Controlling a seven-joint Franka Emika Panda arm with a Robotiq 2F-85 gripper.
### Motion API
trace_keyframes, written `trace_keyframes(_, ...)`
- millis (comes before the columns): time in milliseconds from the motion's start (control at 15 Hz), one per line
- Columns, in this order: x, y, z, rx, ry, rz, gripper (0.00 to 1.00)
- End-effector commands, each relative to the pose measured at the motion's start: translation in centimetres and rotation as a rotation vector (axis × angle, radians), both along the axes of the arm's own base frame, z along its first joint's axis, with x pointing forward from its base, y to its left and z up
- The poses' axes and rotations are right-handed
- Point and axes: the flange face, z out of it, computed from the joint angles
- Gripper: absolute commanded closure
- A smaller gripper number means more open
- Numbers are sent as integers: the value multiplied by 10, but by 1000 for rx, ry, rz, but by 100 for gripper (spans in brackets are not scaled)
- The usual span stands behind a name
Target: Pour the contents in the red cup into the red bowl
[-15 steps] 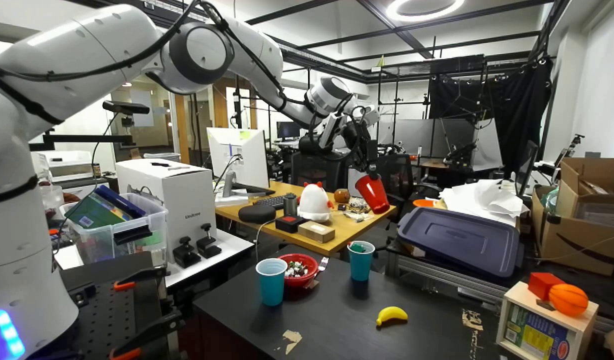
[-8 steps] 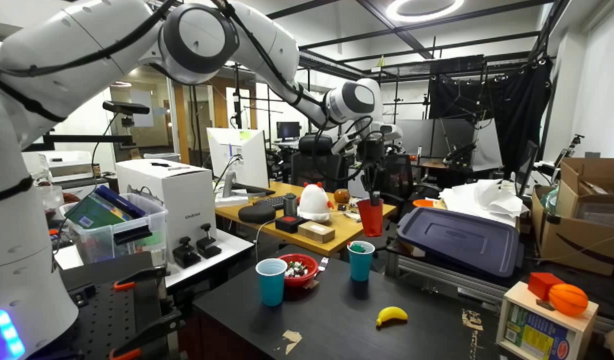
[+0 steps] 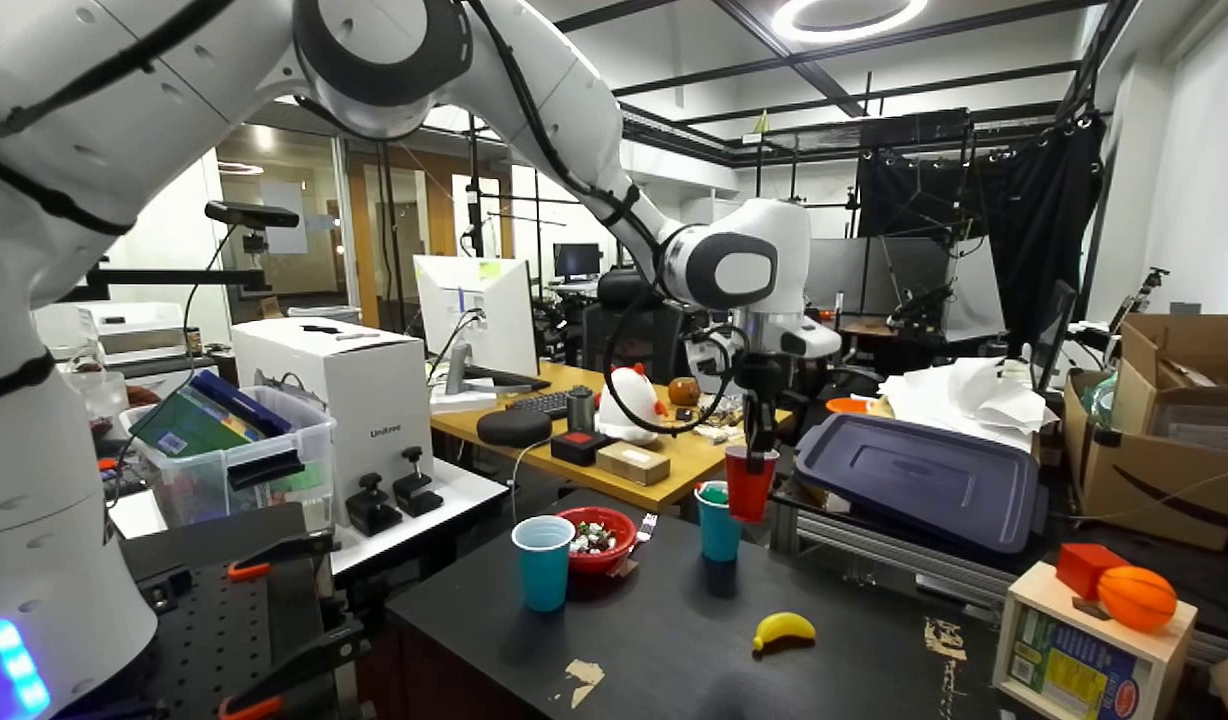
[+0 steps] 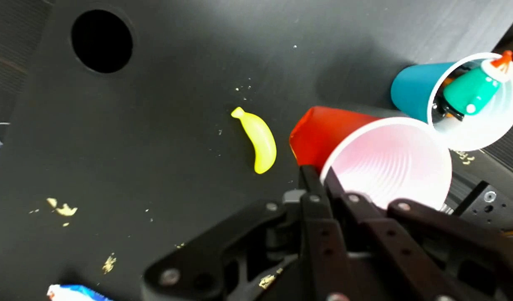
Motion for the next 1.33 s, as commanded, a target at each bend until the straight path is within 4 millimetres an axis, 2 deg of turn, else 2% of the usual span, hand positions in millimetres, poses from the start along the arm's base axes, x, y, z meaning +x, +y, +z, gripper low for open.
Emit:
trace_keyframes(0, -37, -12, -18, 91, -111, -43, 99)
trace_keyframes(267, -59, -13, -51, 141, -183, -32, 99)
trace_keyframes(533, -72, 2, -71, 116, -169, 28, 99)
trace_keyframes(1000, -70, 28, -91, 54, -109, 114, 99)
trace_keyframes(1267, -65, 31, -101, -11, -69, 150, 99)
